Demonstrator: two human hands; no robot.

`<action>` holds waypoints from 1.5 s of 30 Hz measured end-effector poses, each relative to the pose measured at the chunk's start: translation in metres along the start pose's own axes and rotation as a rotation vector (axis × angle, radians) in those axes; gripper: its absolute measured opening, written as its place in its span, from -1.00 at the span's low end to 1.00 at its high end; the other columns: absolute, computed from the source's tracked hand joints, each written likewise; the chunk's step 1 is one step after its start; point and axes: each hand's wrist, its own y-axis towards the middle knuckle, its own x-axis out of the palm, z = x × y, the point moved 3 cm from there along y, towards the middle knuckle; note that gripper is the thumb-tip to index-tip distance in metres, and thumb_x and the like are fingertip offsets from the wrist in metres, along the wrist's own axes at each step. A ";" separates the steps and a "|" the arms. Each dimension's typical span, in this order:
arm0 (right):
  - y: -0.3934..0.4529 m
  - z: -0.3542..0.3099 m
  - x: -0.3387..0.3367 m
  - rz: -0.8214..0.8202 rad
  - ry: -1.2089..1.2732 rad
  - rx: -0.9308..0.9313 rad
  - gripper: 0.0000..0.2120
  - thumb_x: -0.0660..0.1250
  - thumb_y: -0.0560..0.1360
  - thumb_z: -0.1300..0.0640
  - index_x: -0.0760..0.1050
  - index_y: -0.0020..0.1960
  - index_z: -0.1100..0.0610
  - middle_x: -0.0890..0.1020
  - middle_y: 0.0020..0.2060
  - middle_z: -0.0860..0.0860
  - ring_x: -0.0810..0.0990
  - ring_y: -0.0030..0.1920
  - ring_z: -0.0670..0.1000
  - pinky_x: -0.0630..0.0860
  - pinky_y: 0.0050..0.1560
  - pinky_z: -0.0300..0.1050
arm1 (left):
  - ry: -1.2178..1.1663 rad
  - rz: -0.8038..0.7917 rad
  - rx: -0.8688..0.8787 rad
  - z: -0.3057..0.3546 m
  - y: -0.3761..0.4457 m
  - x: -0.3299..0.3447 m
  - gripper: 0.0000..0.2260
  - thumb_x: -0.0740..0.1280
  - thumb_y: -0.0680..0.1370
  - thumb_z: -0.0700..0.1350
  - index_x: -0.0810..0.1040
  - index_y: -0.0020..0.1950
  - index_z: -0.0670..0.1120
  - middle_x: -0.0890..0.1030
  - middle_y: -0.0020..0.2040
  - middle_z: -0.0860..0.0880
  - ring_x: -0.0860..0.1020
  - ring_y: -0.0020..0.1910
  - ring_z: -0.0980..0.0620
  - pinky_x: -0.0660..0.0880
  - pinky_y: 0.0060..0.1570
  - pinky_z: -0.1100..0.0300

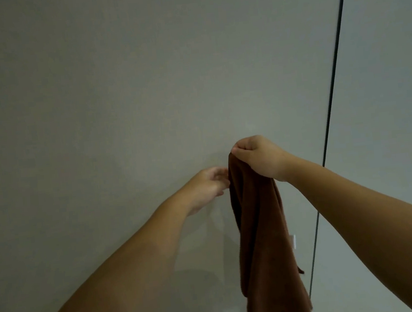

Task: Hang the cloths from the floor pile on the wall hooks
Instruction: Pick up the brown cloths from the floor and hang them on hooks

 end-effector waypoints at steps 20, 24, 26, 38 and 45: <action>-0.001 0.009 0.029 -0.104 0.024 0.024 -0.71 0.13 0.62 0.03 0.55 -0.11 0.12 0.59 -0.25 0.02 0.53 -0.24 -0.04 0.46 -0.18 -0.18 | 0.420 0.250 0.065 0.029 -0.015 -0.062 -0.76 0.15 0.57 -0.19 0.48 -0.26 -0.04 0.49 -0.27 0.00 0.44 -0.26 0.08 0.35 -0.24 0.18; 0.007 -0.017 0.055 -0.102 -0.034 -0.103 -0.71 0.13 0.62 0.05 0.49 -0.23 -0.01 0.54 -0.34 -0.09 0.50 -0.31 -0.12 0.36 -0.31 -0.27 | 0.551 0.248 0.047 0.020 -0.045 -0.091 -0.81 0.23 0.56 -0.11 0.53 -0.24 0.01 0.57 -0.24 0.04 0.52 -0.21 0.09 0.43 -0.17 0.21; 0.012 -0.029 0.069 -0.135 -0.049 -0.153 -0.69 0.14 0.61 0.07 0.47 -0.28 -0.04 0.53 -0.35 -0.10 0.50 -0.31 -0.13 0.36 -0.31 -0.28 | 0.589 0.277 0.046 0.015 -0.061 -0.105 -0.80 0.24 0.56 -0.10 0.52 -0.25 0.04 0.57 -0.24 0.06 0.52 -0.22 0.12 0.42 -0.19 0.24; 0.028 -0.064 0.130 -0.221 0.028 -0.314 -0.75 0.25 0.56 0.05 0.53 -0.27 0.05 0.56 -0.38 -0.07 0.49 -0.34 -0.11 0.44 -0.27 -0.20 | 0.700 0.419 0.023 0.005 -0.130 -0.153 -0.76 0.22 0.59 -0.10 0.50 -0.28 0.04 0.52 -0.31 0.10 0.47 -0.31 0.20 0.37 -0.26 0.30; 0.030 -0.086 0.144 -0.344 0.104 -0.443 -0.72 0.24 0.57 0.06 0.53 -0.25 0.17 0.54 -0.37 0.01 0.48 -0.34 -0.06 0.45 -0.25 -0.11 | 0.709 0.577 -0.117 0.017 -0.175 -0.145 -0.73 0.16 0.62 -0.07 0.48 -0.22 -0.14 0.46 -0.32 0.02 0.39 -0.35 0.14 0.32 -0.32 0.28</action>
